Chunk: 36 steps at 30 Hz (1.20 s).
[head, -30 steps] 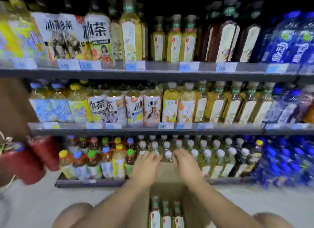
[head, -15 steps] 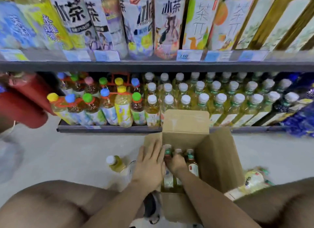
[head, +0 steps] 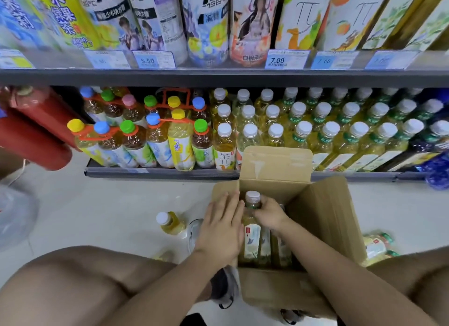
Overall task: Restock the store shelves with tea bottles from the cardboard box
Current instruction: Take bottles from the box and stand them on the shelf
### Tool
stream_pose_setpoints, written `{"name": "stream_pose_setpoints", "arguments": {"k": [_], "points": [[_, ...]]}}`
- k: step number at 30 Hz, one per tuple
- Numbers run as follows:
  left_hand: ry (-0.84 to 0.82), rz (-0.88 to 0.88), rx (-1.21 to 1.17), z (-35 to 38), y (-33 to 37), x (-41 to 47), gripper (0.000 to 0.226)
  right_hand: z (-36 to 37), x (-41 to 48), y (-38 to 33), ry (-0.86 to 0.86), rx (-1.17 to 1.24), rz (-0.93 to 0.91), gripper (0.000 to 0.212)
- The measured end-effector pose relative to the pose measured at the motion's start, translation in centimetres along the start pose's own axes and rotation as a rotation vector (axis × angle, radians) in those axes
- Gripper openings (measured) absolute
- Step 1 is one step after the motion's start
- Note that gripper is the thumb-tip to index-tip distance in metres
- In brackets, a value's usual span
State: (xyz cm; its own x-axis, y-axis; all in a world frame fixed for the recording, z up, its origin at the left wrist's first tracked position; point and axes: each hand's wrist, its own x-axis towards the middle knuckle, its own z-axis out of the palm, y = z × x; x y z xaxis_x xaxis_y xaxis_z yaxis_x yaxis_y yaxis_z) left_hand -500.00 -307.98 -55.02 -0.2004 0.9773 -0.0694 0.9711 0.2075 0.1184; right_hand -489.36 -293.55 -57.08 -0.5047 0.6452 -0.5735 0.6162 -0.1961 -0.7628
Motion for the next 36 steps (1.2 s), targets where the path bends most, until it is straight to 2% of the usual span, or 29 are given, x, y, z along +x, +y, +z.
{"name": "stream_pose_setpoints", "arguments": {"k": [3,6,8,11,13,14,16,19,22,25,29,30,34,36], "points": [[-0.068,0.014,-0.005,-1.3,0.4,-0.1,0.073,-1.7,-3.9,-1.5,0.006,-0.183,-0.236,0.045],[-0.114,-0.048,-0.070,-2.0,1.9,-0.3,0.094,-3.4,-7.2,-2.8,0.046,-0.076,-0.328,0.039],[-0.072,-0.144,-0.254,-2.5,3.2,-0.4,0.102,-4.3,-9.2,-4.2,0.049,0.006,-0.382,0.030],[0.081,-0.315,-0.639,-4.0,4.8,-0.2,0.094,-5.5,-11.5,-6.9,0.013,0.060,-0.469,0.025],[0.143,-0.345,-0.831,-5.7,5.4,0.2,0.085,-6.2,-12.4,-8.4,-0.026,0.074,-0.509,0.026],[0.157,-0.344,-0.881,-6.6,5.4,0.5,0.078,-6.6,-12.6,-9.1,-0.053,0.096,-0.528,0.028],[0.139,-0.305,-0.831,-8.5,4.9,1.0,0.069,-7.6,-12.7,-9.8,-0.111,0.155,-0.540,0.035],[0.149,-0.309,-0.721,-9.8,3.1,1.4,0.078,-8.2,-11.0,-8.3,-0.103,0.074,-0.425,0.040],[0.103,-0.384,-0.635,-9.7,1.5,1.6,0.087,-6.7,-6.9,-4.6,-0.026,-0.208,-0.182,0.029],[0.006,-0.444,-0.570,-8.8,0.3,1.7,0.086,-3.0,-2.2,-0.2,-0.073,-0.449,0.045,0.023],[-0.097,-0.480,-0.519,-6.3,-0.4,1.2,0.082,2.0,3.7,5.0,0.029,-0.451,0.237,0.049],[-0.110,-0.476,-0.526,-5.7,-0.5,1.2,0.083,2.8,4.8,5.8,0.064,-0.434,0.280,0.050],[-0.104,-0.486,-0.581,-4.1,-1.3,1.4,0.085,4.1,7.3,7.1,0.172,-0.398,0.360,0.036],[-0.093,-0.475,-0.577,-3.6,-1.6,1.7,0.085,3.9,7.8,6.8,0.144,-0.422,0.354,0.029]]}}
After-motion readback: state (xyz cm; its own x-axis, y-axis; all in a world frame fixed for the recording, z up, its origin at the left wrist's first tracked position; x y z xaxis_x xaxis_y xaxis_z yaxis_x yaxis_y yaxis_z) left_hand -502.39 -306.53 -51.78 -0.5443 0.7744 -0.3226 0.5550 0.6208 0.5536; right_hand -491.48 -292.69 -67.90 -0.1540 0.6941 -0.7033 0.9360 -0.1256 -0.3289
